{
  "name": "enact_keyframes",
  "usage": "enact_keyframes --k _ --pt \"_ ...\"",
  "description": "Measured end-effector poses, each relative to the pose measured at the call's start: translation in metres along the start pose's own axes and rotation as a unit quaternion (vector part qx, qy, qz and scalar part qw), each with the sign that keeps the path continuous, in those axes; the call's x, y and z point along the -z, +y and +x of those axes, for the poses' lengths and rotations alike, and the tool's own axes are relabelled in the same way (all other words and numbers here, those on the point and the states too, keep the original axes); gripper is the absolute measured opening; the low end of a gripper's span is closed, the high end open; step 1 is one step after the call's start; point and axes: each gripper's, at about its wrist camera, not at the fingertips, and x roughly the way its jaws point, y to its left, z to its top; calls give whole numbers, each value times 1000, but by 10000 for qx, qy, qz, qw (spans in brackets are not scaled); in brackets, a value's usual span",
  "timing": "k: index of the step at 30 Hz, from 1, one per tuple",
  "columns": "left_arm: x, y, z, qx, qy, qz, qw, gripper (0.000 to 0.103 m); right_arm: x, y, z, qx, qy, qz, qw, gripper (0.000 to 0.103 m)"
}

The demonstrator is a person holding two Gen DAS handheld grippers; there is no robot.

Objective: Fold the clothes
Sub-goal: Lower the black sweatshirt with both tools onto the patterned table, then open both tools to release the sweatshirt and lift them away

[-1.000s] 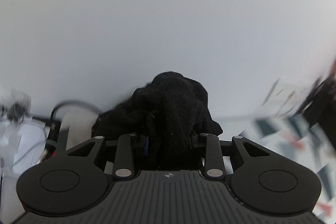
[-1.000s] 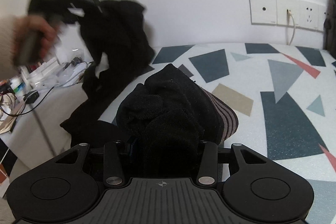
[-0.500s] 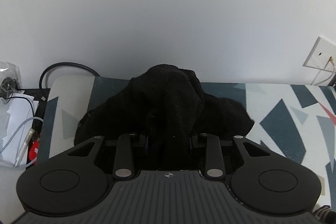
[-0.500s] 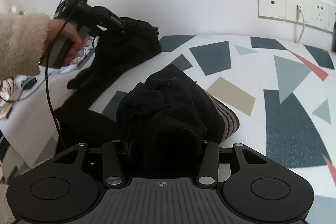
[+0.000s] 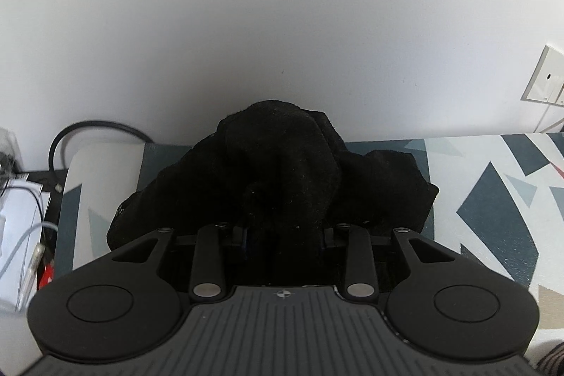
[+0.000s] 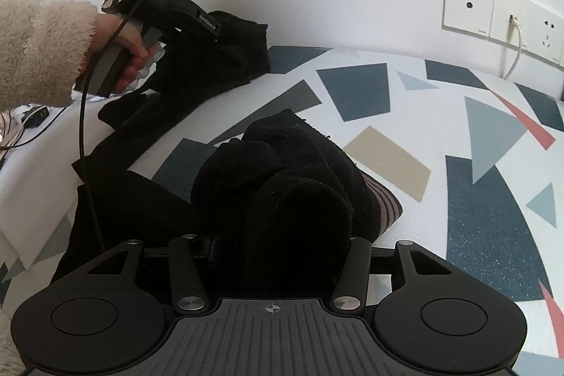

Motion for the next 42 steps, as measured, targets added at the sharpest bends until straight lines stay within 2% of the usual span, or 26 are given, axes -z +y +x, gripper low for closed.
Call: enact_keyframes --k 10,14,17,20,22,23,24,26,28,30,33,37,42 --pt "-5 0 4 -13 2 185 9998 35 3 -1 0 83 13 28 10000 45" --pt "-4 -5 -3 -100 12 426 9990 40 3 -2 -1 110 27 56 9999 45" --pt "-5 -6 -17 -132 28 504 9986 46 3 -2 -1 122 21 78 9999 45" --pt "0 -6 -46 -124 -33 476 9988 57 2 -2 -1 114 17 106 9999 46" --pt "10 -12 -72 -103 -95 649 9978 75 1 -3 0 110 36 148 9998 46" --pt "16 -15 -85 -75 -127 729 9972 78 1 -4 0 115 58 191 9997 47" --pt "25 -17 -99 8 -160 789 9968 83 1 -5 1 121 79 234 9996 49" --pt "43 -19 -126 184 -225 880 9957 84 0 -5 1 123 62 278 9995 55" --pt "64 -15 -153 416 -309 673 9964 89 -1 -4 0 173 19 324 9993 62" --pt "84 -10 -178 632 -407 410 9963 92 -3 -3 -3 235 -45 405 9989 78" --pt "108 0 -202 823 -466 101 9955 99 -9 -3 -13 364 -215 677 9968 88" --pt "135 14 -226 955 -492 -201 9940 100 -14 -4 -35 674 -487 1079 9907 95" --pt "164 29 -248 974 -471 -411 9933 101 -12 0 -75 1247 -732 1631 9760 102"
